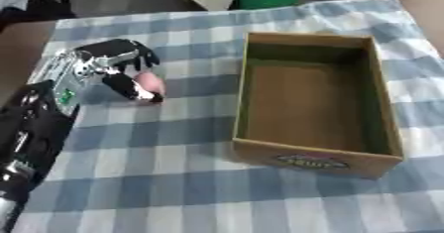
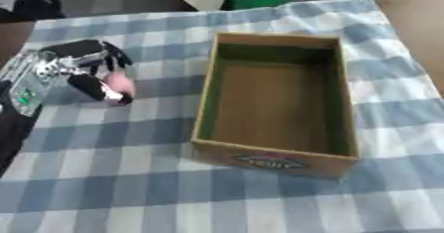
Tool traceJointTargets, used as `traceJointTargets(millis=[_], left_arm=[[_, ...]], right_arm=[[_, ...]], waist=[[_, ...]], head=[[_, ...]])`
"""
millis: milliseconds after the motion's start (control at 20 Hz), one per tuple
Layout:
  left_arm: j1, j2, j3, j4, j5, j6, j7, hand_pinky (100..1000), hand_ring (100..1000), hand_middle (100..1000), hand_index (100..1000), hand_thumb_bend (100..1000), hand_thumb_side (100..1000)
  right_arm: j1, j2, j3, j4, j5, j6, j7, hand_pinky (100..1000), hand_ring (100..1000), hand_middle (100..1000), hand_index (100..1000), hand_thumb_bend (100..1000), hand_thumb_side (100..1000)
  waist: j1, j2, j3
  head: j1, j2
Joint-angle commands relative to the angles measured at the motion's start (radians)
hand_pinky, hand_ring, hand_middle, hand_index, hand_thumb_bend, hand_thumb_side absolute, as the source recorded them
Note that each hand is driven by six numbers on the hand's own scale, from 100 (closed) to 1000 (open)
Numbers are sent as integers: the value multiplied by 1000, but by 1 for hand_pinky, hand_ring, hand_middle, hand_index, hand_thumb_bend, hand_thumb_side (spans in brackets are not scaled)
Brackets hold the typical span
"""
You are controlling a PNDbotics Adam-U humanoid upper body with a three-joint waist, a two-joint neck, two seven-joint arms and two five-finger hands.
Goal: Pick up objects on the table and place them in the box.
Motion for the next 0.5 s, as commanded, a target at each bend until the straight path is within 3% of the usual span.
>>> traceJointTargets(millis=[50, 250, 300, 500], left_arm=[[-20, 15, -1, -9, -6, 7, 9, 399, 606, 628, 759, 400, 468], [-17, 13, 0, -15, 17, 12, 12, 376, 575, 611, 698, 188, 427], [-17, 14, -1, -20, 27, 14, 11, 373, 570, 606, 693, 100, 418], [-14, 19, -3, -52, 65, 32, 3, 362, 555, 591, 685, 100, 428]], right_arm=[[-8, -17, -6, -15, 4, 0, 0, 897, 980, 786, 1000, 100, 1000], [-5, -17, -6, -15, 5, 0, 0, 898, 980, 785, 1000, 100, 1000], [-5, -17, -7, -15, 5, 0, 0, 898, 980, 785, 1000, 100, 1000], [-1, -17, -7, -15, 7, 0, 0, 898, 980, 785, 1000, 100, 1000]], waist=[[-5, -17, 0], [-6, -19, 1], [-6, -20, 2], [-7, -23, 5]], head=[[3, -6], [2, -4], [2, -3], [0, -2]])
